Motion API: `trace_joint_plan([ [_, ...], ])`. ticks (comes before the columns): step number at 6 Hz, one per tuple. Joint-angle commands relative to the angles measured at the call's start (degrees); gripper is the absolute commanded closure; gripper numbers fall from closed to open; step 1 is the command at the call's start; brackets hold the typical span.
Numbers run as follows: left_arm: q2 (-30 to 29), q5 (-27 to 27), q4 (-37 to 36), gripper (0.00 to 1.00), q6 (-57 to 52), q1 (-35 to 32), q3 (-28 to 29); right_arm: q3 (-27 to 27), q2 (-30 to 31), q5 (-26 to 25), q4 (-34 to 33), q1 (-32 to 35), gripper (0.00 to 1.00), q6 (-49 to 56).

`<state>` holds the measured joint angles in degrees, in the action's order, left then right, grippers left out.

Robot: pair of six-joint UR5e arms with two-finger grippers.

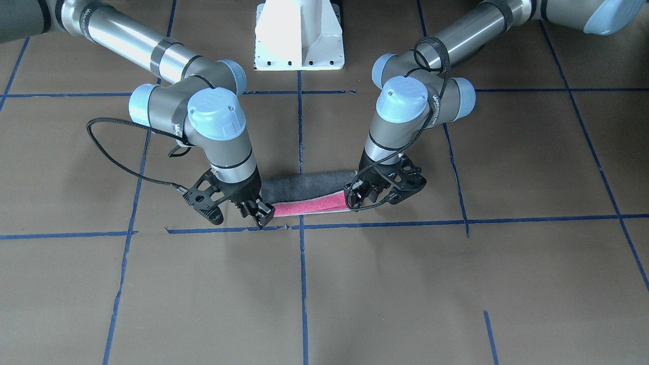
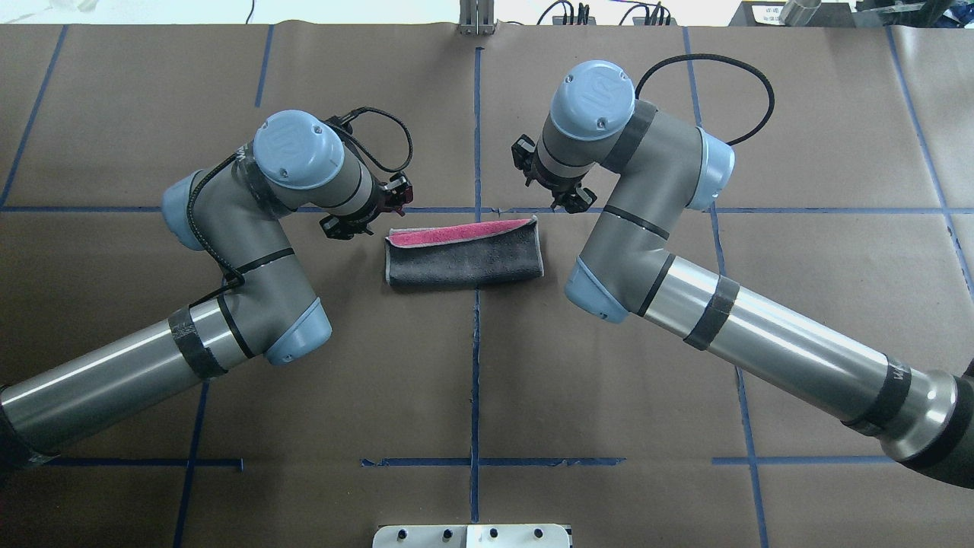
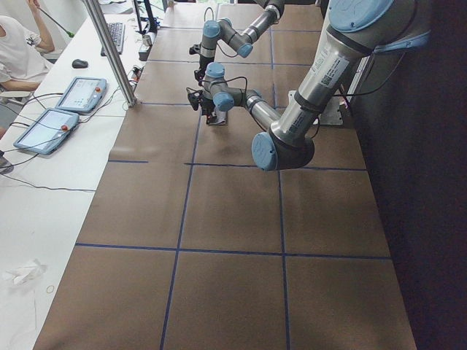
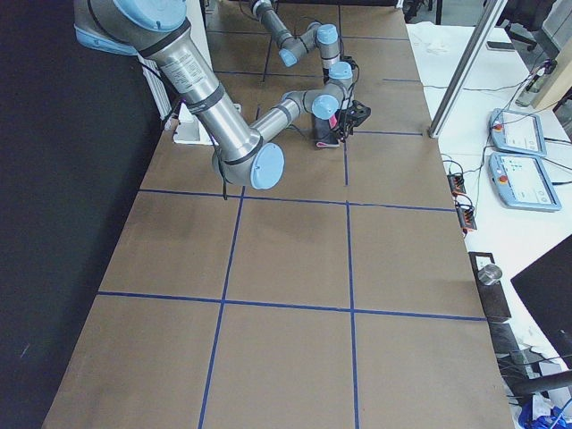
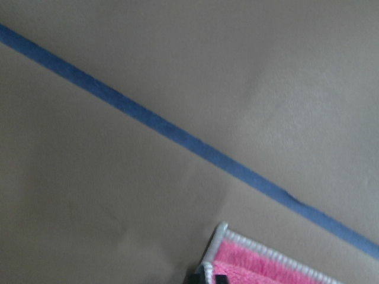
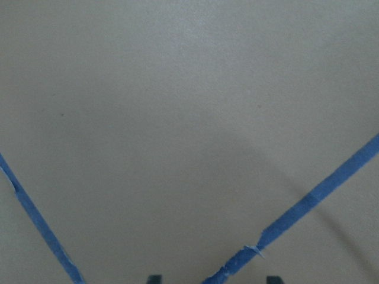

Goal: Fold towel twice with both arms
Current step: 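Open both grippers and raise them off the folded towel strip, then grasp the strip end nearest the left gripper while the right arm withdraws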

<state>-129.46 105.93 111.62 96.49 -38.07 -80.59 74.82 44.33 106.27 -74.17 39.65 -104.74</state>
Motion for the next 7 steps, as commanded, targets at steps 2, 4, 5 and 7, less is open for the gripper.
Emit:
trace_joint_plan([
  [2, -0.3, 4.2, 0.1, 0.00, -0.9, -2.1, 0.1, -1.4, -0.6, 0.5, 2.4, 0.5, 0.00, 2.0],
  [4, 0.2, 4.2, 0.1, 0.00, 0.1, 0.1, -1.7, 0.1, 0.0, 4.4, 1.8, 2.2, 0.00, 4.9],
  [5, 1.1, 4.3, -0.7, 0.00, 5.6, 1.6, -4.9, 2.3, 2.2, 9.1, 1.7, 5.1, 0.00, 6.7],
  [7, 2.2, 3.5, -0.9, 0.08, 18.2, 5.3, -6.6, 6.9, 7.7, 13.5, 1.7, 9.1, 0.00, 13.6],
])
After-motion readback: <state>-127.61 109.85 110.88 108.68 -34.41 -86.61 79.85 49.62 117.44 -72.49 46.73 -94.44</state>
